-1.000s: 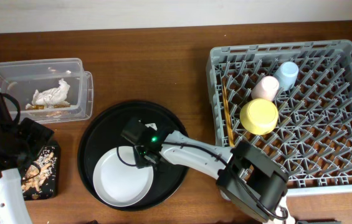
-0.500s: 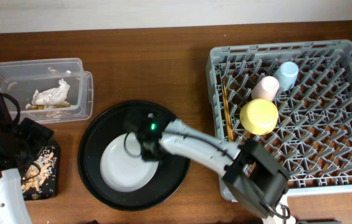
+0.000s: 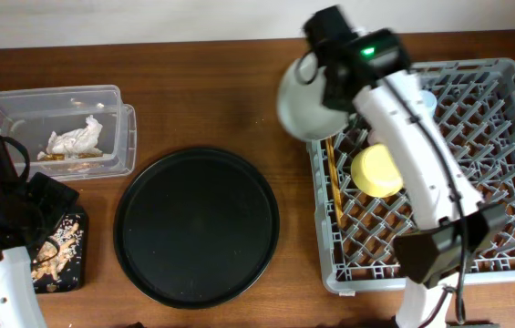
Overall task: Sort waste into correct bins and load items into the dishwasher rack
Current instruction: 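Carry the white plate to the rack's left edge and stand it upright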
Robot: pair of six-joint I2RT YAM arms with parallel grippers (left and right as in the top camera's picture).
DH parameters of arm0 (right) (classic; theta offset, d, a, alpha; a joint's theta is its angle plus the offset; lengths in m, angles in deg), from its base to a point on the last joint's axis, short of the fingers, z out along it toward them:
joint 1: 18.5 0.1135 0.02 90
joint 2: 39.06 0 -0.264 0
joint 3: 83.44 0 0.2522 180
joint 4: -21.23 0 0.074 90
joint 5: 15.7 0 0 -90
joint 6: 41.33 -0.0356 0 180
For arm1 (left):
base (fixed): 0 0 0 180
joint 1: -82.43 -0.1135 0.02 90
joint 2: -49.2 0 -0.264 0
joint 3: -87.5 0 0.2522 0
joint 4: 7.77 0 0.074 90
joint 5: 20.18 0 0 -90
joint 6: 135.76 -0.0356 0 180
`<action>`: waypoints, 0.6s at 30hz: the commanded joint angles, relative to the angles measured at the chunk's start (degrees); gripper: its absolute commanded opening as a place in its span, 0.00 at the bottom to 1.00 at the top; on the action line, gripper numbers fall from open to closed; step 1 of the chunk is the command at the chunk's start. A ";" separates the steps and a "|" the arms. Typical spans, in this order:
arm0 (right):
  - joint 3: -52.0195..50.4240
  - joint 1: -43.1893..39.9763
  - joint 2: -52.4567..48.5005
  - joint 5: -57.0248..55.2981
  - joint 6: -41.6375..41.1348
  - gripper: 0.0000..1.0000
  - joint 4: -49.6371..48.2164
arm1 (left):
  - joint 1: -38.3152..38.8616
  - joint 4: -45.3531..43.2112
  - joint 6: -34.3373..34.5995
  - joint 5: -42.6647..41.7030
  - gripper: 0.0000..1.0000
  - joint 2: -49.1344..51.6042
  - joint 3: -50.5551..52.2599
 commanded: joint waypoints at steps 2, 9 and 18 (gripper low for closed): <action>-0.59 -4.87 -0.90 -9.33 2.08 0.04 -0.07 | -0.35 0.02 -0.31 0.22 0.99 0.02 -0.20; -3.69 -5.70 -1.81 -11.76 2.08 0.04 -4.02 | -0.35 0.02 -0.31 0.24 0.99 0.02 -0.20; -9.03 -4.17 -3.96 -12.74 2.08 0.04 -8.00 | -0.35 0.02 -0.31 0.24 0.99 0.02 -0.20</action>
